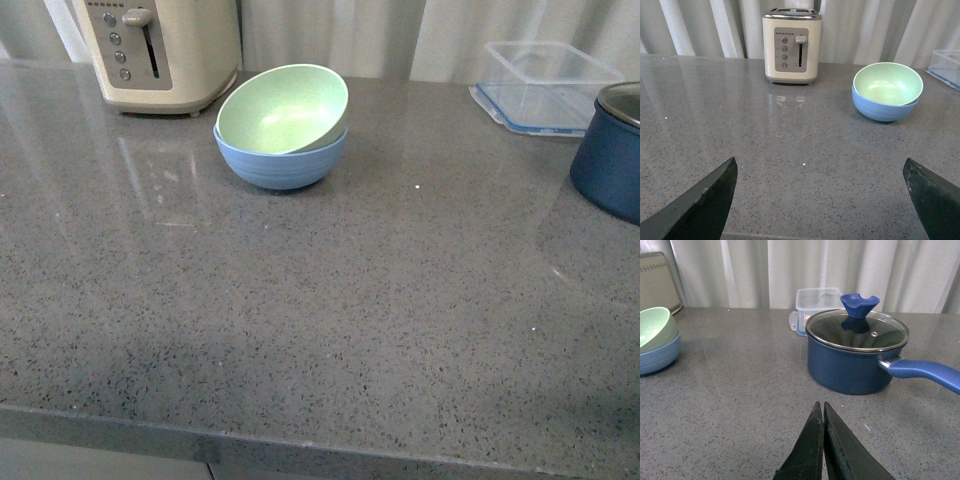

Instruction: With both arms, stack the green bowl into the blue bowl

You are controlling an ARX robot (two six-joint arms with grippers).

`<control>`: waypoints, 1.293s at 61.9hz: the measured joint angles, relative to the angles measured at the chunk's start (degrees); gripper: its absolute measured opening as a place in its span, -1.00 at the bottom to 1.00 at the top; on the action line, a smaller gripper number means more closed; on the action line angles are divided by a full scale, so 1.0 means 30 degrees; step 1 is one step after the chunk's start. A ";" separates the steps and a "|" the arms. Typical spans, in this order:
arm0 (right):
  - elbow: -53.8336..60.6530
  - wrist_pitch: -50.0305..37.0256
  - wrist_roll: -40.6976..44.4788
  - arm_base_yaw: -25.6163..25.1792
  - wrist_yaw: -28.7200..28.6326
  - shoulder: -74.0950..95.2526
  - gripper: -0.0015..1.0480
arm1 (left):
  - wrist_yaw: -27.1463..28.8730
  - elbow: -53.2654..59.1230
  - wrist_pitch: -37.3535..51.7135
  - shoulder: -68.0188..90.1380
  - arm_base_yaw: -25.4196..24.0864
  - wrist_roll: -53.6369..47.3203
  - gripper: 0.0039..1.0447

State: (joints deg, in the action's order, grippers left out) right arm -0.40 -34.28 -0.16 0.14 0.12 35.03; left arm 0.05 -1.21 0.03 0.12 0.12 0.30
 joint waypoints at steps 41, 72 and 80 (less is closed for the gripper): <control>0.0036 0.5727 0.0000 0.0000 -0.0007 -0.6025 -0.98 | 0.0000 0.0000 0.0000 0.0000 0.0000 0.0000 0.88; 0.0029 1.1307 0.0007 0.0000 -0.0051 -1.1526 -0.98 | 0.0007 0.0000 0.0000 0.0000 0.0000 0.0000 0.88; 0.0029 1.1395 0.0015 0.0000 -0.0051 -1.1591 -0.91 | -0.0007 0.0000 0.0000 -0.0007 0.0000 0.0000 0.88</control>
State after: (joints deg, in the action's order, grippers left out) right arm -0.32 -0.10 -0.12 0.14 -0.03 0.25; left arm 0.03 -1.21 0.03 0.10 0.12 0.30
